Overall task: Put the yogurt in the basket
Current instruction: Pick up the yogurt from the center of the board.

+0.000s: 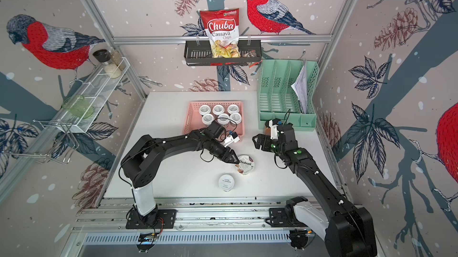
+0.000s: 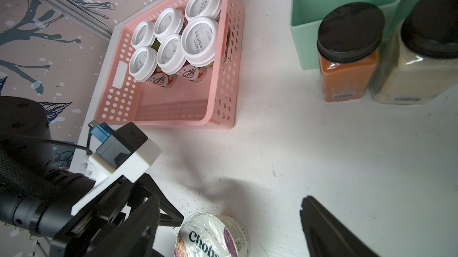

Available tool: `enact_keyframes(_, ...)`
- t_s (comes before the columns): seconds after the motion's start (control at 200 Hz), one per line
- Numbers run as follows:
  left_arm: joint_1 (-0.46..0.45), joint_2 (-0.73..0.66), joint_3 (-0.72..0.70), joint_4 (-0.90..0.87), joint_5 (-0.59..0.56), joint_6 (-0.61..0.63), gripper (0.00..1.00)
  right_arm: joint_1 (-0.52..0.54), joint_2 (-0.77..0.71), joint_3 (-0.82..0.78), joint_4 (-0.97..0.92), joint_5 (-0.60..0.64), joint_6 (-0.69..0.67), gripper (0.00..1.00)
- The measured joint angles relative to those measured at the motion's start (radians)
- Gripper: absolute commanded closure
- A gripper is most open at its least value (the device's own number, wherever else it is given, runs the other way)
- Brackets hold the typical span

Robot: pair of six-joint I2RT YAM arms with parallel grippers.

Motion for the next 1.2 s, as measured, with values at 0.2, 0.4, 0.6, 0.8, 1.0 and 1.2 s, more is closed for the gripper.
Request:
enact_keyframes(0.2, -0.004, 0.020, 0.003, 0.005, 0.000, 0.000, 0.56, 0.000, 0.000, 0.000, 0.000, -0.006, 0.000, 0.08)
enact_keyframes(0.4, -0.006, 0.027, 0.004, 0.015, 0.000, -0.004, 0.59, 0.000, 0.003, -0.002, 0.000, -0.006, 0.000, 0.09)
enact_keyframes(0.6, -0.011, 0.044, 0.013, 0.015, 0.000, -0.008, 0.66, 0.000, 0.007, -0.005, 0.000, -0.006, -0.001, 0.09)
enact_keyframes(0.8, -0.012, 0.044, 0.016, 0.015, 0.000, -0.008, 0.72, 0.003, 0.013, -0.005, 0.001, -0.006, -0.003, 0.09)
enact_keyframes(1.0, -0.012, 0.044, 0.016, 0.015, 0.000, -0.010, 0.80, 0.007, 0.021, -0.005, 0.002, -0.006, -0.003, 0.09)
enact_keyframes(1.2, -0.012, 0.043, 0.018, 0.014, 0.000, -0.011, 0.82, 0.011, 0.030, -0.005, 0.003, -0.006, -0.003, 0.09)
